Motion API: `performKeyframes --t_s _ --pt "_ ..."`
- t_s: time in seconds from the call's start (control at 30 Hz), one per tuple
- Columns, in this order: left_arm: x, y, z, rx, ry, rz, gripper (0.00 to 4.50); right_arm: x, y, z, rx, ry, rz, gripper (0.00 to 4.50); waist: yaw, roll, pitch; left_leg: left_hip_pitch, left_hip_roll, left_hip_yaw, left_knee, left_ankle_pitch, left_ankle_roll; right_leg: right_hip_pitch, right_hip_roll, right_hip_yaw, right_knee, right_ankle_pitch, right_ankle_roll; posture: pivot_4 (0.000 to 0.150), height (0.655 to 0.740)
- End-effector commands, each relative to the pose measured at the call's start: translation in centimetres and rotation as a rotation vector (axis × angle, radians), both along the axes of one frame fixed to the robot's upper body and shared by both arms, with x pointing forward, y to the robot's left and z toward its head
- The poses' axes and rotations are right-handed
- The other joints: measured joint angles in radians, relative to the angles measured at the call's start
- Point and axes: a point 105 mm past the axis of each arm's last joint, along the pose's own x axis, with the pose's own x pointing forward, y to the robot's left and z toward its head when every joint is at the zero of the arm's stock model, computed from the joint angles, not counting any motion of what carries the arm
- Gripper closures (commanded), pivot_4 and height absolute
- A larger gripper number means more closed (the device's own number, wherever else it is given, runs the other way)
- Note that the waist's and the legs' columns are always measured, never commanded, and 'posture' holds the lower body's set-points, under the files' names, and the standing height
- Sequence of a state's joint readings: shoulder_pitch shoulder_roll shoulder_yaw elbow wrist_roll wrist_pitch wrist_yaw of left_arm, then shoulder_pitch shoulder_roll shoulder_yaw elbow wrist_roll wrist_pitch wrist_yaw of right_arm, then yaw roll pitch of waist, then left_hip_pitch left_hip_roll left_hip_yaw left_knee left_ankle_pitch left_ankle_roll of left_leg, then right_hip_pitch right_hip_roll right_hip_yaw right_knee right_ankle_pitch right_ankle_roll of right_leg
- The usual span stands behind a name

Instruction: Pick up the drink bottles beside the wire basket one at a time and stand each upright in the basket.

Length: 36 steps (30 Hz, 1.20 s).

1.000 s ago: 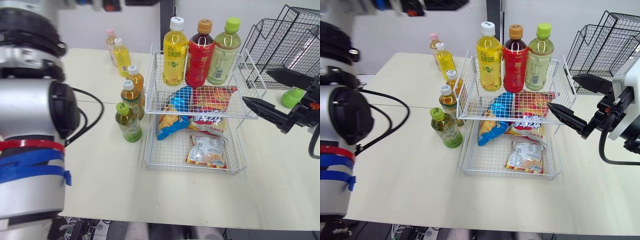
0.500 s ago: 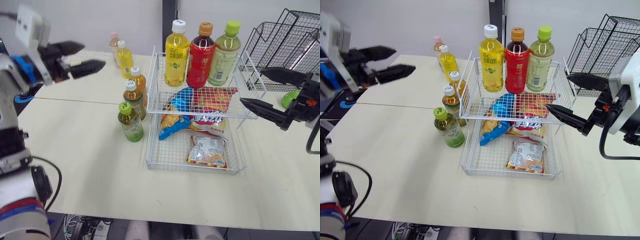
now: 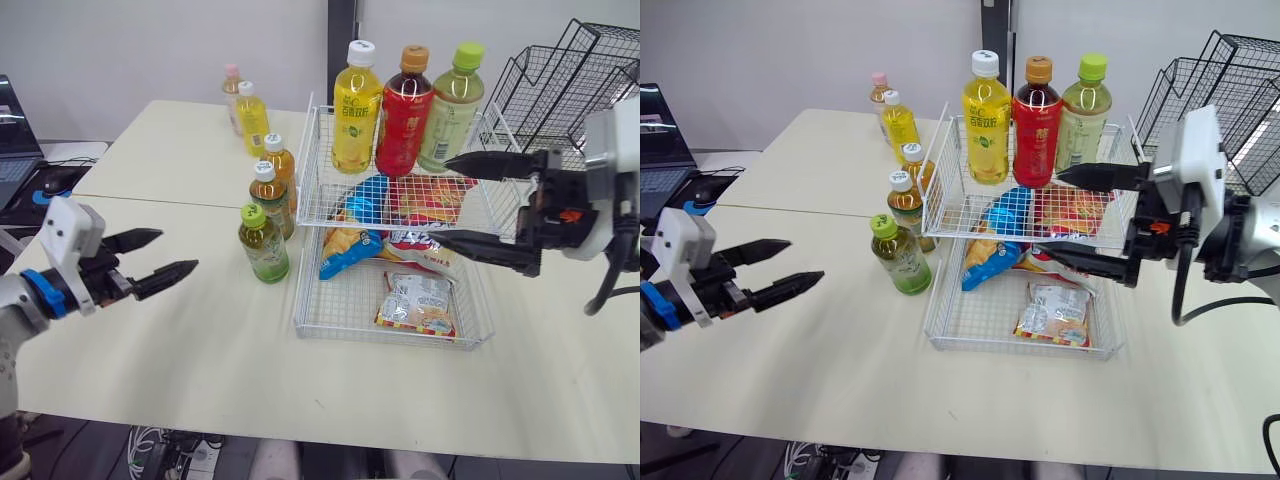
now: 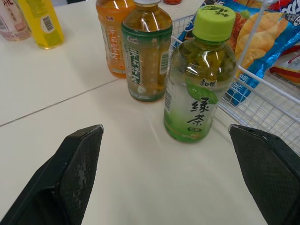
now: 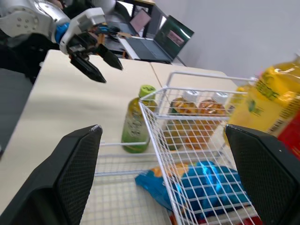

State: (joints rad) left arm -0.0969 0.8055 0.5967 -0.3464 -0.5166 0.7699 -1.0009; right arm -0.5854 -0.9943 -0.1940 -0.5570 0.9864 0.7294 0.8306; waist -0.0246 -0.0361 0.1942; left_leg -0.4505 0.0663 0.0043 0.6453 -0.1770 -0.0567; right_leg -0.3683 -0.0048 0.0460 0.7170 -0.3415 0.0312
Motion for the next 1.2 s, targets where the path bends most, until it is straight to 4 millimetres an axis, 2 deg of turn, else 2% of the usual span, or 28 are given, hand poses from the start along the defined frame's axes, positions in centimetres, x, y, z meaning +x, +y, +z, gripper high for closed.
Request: performKeyframes --t_s 0.03,0.17,0.4,0.53,0.67,1.1,1.2 --pt "0.1 -2.0 1.5 -0.036 -0.082 -0.005 0.03 -0.6 0.6 0.6 0.006 -0.028 0.024 0.0 0.0 0.0 0.0 0.0 0.0 0.0 0.0 0.0 0.0 0.0 0.0 0.0 0.0 0.0 0.0 0.15 0.74" --pt "0.9 -4.0 2.2 -0.117 -0.13 0.03 0.03 -1.0 0.8 0.4 0.012 -0.014 0.032 0.0 -0.001 0.0 0.0 0.0 -0.002 0.0 0.0 0.0 0.0 0.0 0.0 0.0 0.0 0.0 0.0 0.15 0.74" --pt "3.2 -5.6 4.0 -0.179 -0.227 0.149 0.03 -1.8 1.2 -0.2 0.019 0.024 0.019 0.0 -0.002 0.0 0.0 0.0 -0.003 0.0 0.0 0.0 0.0 0.0 0.002 0.0 0.0 0.0 0.0 0.15 0.74" --pt "4.2 -7.7 3.9 -0.201 -0.202 0.153 0.03 -2.3 1.3 -1.7 0.002 0.052 -0.004 0.0 -0.002 -0.001 -0.001 0.0 -0.003 0.0 0.0 0.0 0.0 0.001 0.002 0.0 0.0 0.0 0.0 0.15 0.74" --pt "4.4 -9.2 3.5 -0.206 -0.168 0.141 0.03 -2.4 1.4 -1.9 0.012 0.057 -0.016 0.0 -0.004 -0.001 -0.001 0.0 -0.003 0.0 0.0 0.0 0.0 0.001 0.002 0.001 -0.001 0.0 0.0 0.15 0.74" --pt "5.0 -10.1 2.3 -0.147 -0.159 0.23 0.03 -2.5 1.4 -1.6 0.015 0.052 -0.034 0.0 -0.004 -0.001 -0.001 0.0 -0.003 0.0 0.0 0.0 0.0 0.001 0.003 0.001 -0.001 0.0 0.0 0.15 0.74" --pt "5.0 -10.1 2.2 -0.151 -0.153 0.235 0.6 -2.5 1.4 -1.5 0.018 0.051 -0.033 0.0 -0.004 -0.001 -0.001 0.0 -0.003 0.0 0.0 0.0 0.0 0.001 0.003 0.001 -0.001 0.0 0.0 0.15 0.74"
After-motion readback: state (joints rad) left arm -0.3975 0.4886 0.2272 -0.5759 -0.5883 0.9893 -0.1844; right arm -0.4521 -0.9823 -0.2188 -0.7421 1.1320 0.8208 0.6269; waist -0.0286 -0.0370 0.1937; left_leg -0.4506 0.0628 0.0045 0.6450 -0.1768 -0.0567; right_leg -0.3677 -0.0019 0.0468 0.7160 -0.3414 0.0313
